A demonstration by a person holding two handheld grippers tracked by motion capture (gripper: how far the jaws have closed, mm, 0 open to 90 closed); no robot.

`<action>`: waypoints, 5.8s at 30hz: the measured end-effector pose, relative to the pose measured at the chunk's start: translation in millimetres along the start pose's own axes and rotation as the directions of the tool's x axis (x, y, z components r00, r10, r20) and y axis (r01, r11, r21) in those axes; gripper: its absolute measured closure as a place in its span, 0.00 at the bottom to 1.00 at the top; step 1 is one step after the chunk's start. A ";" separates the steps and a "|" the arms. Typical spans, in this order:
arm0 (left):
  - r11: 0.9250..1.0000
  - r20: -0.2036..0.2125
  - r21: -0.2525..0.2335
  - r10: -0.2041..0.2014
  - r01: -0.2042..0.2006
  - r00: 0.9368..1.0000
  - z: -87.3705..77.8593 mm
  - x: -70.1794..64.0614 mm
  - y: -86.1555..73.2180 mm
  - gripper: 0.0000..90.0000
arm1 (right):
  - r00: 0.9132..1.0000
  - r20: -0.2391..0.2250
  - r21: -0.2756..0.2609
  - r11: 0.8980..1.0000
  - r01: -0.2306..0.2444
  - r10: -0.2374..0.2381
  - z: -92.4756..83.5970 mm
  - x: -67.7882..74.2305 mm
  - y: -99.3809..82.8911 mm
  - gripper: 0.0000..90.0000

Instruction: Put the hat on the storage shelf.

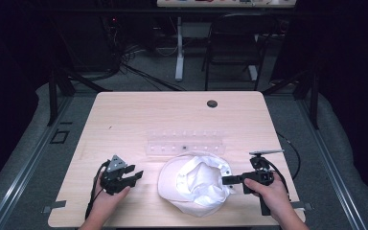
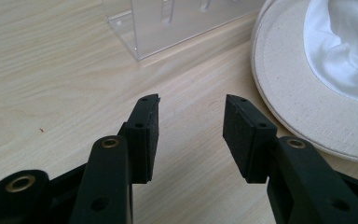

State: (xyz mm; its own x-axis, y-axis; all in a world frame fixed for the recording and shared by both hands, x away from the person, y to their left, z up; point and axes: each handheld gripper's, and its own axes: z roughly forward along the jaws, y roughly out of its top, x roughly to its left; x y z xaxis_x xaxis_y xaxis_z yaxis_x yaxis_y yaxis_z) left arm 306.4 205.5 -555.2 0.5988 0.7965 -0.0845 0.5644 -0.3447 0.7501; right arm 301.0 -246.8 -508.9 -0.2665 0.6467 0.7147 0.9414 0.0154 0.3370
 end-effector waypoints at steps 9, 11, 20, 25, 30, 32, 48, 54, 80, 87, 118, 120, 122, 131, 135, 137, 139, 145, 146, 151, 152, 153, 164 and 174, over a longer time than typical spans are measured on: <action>1.000 -0.002 -0.001 0.000 0.000 1.000 -0.2 0.1 -0.1 0.62 | 0.999 0.046 0.024 1.000 0.015 -0.016 -0.8 3.7 3.6 0.88; 1.000 -0.002 -0.001 0.000 0.000 1.000 -0.1 0.1 0.0 0.62 | 0.999 0.051 0.014 1.000 0.009 -0.010 -1.0 4.8 4.3 0.89; 1.000 -0.003 -0.004 0.000 0.000 1.000 0.2 -0.1 -0.4 0.63 | 0.994 0.105 -0.029 0.999 0.015 -0.012 -7.1 10.8 11.6 0.90; 1.000 -0.001 0.002 0.004 -0.004 1.000 0.2 -0.3 -0.1 0.63 | 0.990 0.138 -0.051 0.998 0.028 -0.021 -11.1 17.5 17.1 0.90; 1.000 0.000 0.002 0.003 -0.003 1.000 0.5 -0.6 -0.2 0.63 | 0.988 0.154 -0.049 0.998 0.038 -0.030 -13.2 23.1 21.2 0.90; 1.000 0.000 0.003 0.003 -0.003 1.000 0.5 -0.6 -0.2 0.63 | 0.987 0.155 -0.050 0.998 0.041 -0.033 -13.7 25.7 23.1 0.90; 1.000 0.000 0.001 0.002 -0.002 1.000 0.5 -1.1 -0.2 0.63 | 0.994 0.093 -0.072 0.995 0.072 -0.065 -20.5 44.6 35.3 0.90; 1.000 0.000 0.001 0.005 -0.005 1.000 0.6 -1.3 -0.1 0.63 | 0.996 0.058 -0.075 0.994 0.075 -0.071 -23.7 49.4 39.3 0.91; 1.000 -0.002 -0.001 0.005 -0.005 1.000 0.6 -1.7 0.1 0.62 | 0.994 -0.099 -0.078 0.996 0.043 -0.050 -32.1 76.2 56.5 0.91; 1.000 0.001 -0.004 0.006 -0.006 1.000 0.2 -1.7 0.4 0.60 | 0.989 -0.142 -0.081 0.996 0.024 -0.035 -33.8 83.2 61.2 0.91; 1.000 0.003 -0.010 0.002 -0.002 1.000 1.4 -2.3 0.2 0.56 | 0.977 -0.211 -0.118 0.993 0.009 -0.034 -52.6 107.5 82.5 0.91; 1.000 0.004 -0.011 -0.001 0.001 1.000 1.3 -2.8 0.2 0.56 | 0.975 -0.220 -0.125 0.992 0.007 -0.034 -54.5 108.1 84.4 0.91; 1.000 0.008 -0.011 0.000 0.000 1.000 1.3 -3.0 0.3 0.56 | 0.972 -0.232 -0.137 0.991 0.001 -0.033 -55.3 109.4 87.4 0.91; 1.000 0.017 -0.014 0.002 -0.002 1.000 1.5 -3.9 0.4 0.56 | 0.964 -0.265 -0.156 0.988 -0.016 -0.026 -55.2 116.6 97.7 0.91; 1.000 0.022 -0.015 0.005 -0.004 1.000 1.4 -4.5 0.7 0.56 | 0.962 -0.272 -0.171 0.985 -0.017 -0.030 -57.8 124.5 105.6 0.91; 1.000 0.024 -0.016 0.002 -0.002 1.000 1.4 -5.0 0.7 0.56 | 0.963 -0.268 -0.175 0.984 -0.017 -0.031 -58.2 126.0 107.0 0.91; 1.000 0.025 -0.019 0.004 -0.004 1.000 1.5 -5.5 0.7 0.56 | 0.963 -0.265 -0.179 0.984 -0.012 -0.037 -59.7 129.8 111.1 0.91; 1.000 0.034 -0.019 0.009 -0.009 0.999 1.5 -5.8 0.9 0.56 | 0.968 -0.249 -0.205 0.979 -0.012 -0.041 -58.7 141.7 125.3 0.91; 1.000 0.034 -0.019 0.009 -0.009 0.999 1.5 -5.8 0.9 0.56 | 0.968 -0.249 -0.205 0.979 -0.012 -0.041 -58.7 141.7 125.3 0.91; 1.000 0.038 -0.020 0.012 -0.012 0.999 0.8 -6.5 1.3 0.56 | 0.971 -0.239 -0.227 0.973 -0.032 -0.023 -57.1 148.7 139.0 0.91; 1.000 0.038 -0.024 0.013 -0.012 0.999 0.9 -7.0 1.3 0.56 | 0.971 -0.239 -0.227 0.973 -0.032 -0.023 -57.1 148.7 139.0 0.91; 1.000 0.039 -0.027 0.012 -0.011 0.999 0.7 -7.5 1.3 0.56 | 0.972 -0.236 -0.227 0.973 -0.033 -0.022 -56.6 150.0 141.2 0.91; 1.000 0.081 -0.010 0.020 -0.019 0.997 5.9 -16.5 3.8 0.56 | 0.978 -0.207 -0.248 0.968 -0.044 -0.009 -47.0 155.2 160.8 0.91; 0.992 0.125 -0.079 0.106 -0.096 0.987 15.1 -54.8 50.5 0.50 | 0.984 -0.177 -0.285 0.956 -0.065 0.014 -49.3 154.3 175.2 0.91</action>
State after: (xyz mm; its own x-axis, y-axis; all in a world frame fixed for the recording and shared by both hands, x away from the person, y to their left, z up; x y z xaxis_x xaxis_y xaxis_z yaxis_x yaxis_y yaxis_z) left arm 310.6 136.9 -522.6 0.7213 0.6872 -0.0863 0.4574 -0.3791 0.8044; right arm 414.6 -182.0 -309.4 -0.2857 0.5012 0.8168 0.8585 -0.2449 0.4506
